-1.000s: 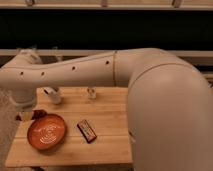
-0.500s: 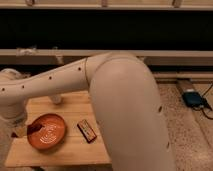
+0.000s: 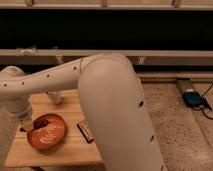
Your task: Place the pepper in the ceramic bowl
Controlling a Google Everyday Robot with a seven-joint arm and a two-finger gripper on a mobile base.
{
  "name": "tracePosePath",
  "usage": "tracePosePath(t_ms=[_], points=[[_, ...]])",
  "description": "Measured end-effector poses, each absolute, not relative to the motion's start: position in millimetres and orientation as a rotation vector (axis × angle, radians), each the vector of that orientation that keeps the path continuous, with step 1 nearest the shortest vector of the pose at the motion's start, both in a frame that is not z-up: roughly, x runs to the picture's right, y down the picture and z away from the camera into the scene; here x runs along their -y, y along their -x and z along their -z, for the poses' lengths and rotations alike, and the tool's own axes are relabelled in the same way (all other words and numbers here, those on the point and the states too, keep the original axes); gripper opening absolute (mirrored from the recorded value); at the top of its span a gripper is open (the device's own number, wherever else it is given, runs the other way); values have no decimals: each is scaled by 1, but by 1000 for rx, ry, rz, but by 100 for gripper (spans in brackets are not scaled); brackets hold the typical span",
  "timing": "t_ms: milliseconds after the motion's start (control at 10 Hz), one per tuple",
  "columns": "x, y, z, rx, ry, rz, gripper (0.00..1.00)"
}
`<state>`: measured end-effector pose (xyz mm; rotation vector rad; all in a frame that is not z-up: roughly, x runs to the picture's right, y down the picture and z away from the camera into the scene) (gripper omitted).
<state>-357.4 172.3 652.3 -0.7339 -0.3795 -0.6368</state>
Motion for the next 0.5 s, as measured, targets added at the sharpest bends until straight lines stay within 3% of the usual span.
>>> tracePosePath(t_ms=[500], points=[[-174,359,-655,362,741,657,71]])
